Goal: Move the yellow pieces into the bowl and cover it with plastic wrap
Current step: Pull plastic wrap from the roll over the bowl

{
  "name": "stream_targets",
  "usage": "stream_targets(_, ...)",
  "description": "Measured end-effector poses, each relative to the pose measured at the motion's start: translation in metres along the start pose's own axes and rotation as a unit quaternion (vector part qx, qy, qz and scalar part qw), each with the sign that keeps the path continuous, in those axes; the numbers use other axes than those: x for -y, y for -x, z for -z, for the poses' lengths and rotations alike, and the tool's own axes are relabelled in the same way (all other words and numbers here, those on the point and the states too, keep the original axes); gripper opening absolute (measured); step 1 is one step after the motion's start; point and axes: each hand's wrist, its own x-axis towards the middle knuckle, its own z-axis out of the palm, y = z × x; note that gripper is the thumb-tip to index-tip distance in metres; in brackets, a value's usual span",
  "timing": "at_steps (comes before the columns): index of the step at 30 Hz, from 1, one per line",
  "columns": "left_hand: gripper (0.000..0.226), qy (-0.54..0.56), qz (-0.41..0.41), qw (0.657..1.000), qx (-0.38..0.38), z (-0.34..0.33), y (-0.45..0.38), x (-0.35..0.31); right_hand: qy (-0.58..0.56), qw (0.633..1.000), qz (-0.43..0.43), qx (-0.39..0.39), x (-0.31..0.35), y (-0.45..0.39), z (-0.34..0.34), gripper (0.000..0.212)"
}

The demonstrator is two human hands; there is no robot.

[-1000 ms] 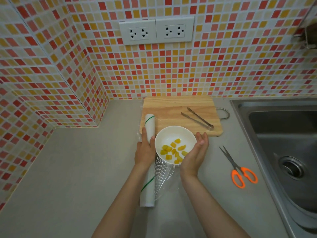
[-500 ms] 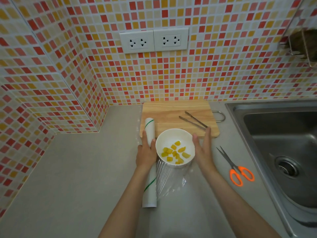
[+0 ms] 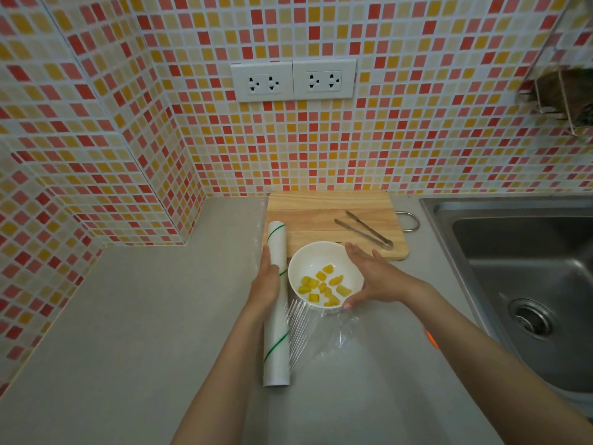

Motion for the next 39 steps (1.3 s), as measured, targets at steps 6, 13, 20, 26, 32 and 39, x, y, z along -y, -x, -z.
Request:
stream_targets(6, 0.079, 0.148, 0.068, 0.986, 0.019, 0.025, 0.002, 0.014, 0.042, 0.999, -0.015, 0.012, 0.001, -0.005, 0.004, 0.130)
stream_targets(13, 0.067, 0.157, 0.072, 0.985, 0.007, 0.032, 0.003, 0.019, 0.063, 0.998, -0.008, 0.006, 0.002, -0.006, 0.010, 0.125)
stream_targets(20, 0.050, 0.121, 0.027, 0.992, -0.011, 0.038, 0.004, 0.022, 0.068, 0.998, -0.003, 0.004, 0.002, -0.006, 0.012, 0.121)
stream_targets(26, 0.041, 0.141, 0.036, 0.989, -0.002, 0.037, 0.009, 0.020, 0.086, 0.996, -0.022, 0.012, -0.006, -0.007, 0.010, 0.125)
stream_targets(32, 0.041, 0.144, 0.043, 0.989, 0.000, 0.035, 0.012, 0.022, 0.014, 0.997, -0.060, -0.044, -0.021, 0.014, 0.009, 0.123)
stream_targets(39, 0.052, 0.140, 0.056, 0.989, -0.001, 0.035, 0.007, 0.028, 0.084, 0.952, -0.289, -0.060, -0.071, 0.075, 0.000, 0.044)
